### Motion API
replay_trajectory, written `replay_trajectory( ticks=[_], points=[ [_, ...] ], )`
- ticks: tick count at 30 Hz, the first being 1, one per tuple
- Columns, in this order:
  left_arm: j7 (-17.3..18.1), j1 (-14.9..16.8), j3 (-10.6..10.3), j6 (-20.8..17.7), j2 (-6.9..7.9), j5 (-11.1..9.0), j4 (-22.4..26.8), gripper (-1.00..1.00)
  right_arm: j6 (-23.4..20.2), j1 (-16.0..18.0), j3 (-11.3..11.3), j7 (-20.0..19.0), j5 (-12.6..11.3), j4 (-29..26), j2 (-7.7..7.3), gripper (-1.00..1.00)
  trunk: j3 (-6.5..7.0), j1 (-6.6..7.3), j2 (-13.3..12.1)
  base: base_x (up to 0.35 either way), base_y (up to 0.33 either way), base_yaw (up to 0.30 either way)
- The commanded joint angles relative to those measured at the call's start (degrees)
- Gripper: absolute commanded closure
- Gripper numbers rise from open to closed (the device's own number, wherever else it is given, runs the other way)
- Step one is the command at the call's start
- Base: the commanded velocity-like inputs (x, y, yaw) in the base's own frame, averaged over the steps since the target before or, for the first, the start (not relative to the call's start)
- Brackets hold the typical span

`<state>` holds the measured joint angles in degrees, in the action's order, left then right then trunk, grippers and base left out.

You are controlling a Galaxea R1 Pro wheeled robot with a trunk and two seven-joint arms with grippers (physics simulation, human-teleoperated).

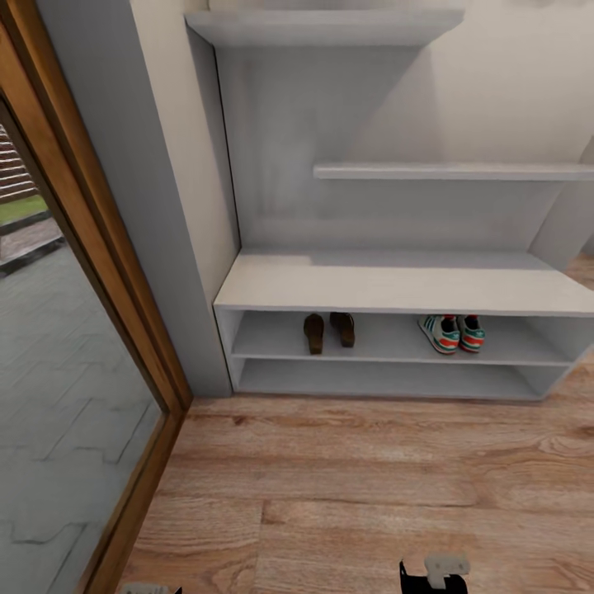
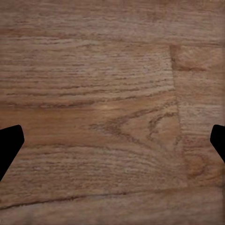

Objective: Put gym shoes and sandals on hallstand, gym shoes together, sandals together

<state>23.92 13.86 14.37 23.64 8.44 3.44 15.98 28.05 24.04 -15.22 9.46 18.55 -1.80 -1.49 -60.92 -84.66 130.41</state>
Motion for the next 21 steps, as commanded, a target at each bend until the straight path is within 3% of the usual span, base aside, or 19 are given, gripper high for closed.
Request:
replay_trajectory(
  ticks=[1, 5, 6, 21],
  points=[
    [0.36, 0.04, 0.48, 0.16, -0.02, 0.36, -0.05, -1.0, 0.14, -0.1, -0.34, 0.29, 0.59, 0.13, 0.14, -1.0, 0.14, 0.24, -0.4, 0.0, 0.0, 0.0],
    [0.34, 0.03, 0.48, 0.14, -0.08, 0.35, -0.06, -1.0, 0.09, -1.02, -0.34, 0.24, 0.6, 0.23, 0.8, -1.0, 0.86, 1.11, -2.0, 0.0, 0.0, 0.0],
    [0.34, 0.03, 0.5, 0.1, -0.14, 0.35, -0.09, -1.0, 0.03, -2.54, -0.34, 0.27, 0.6, 0.28, 1.48, -1.0, 1.04, 1.33, -2.4, 0.0, 0.0, 0.0],
    [0.38, 0.03, 0.48, 0.09, -0.26, 0.26, -0.15, -1.0, -0.01, -3.53, -0.41, 0.38, 0.54, 0.23, 1.76, -1.0, 3.73, 4.63, -8.42, 0.0, 0.0, 0.0]
  ],
)
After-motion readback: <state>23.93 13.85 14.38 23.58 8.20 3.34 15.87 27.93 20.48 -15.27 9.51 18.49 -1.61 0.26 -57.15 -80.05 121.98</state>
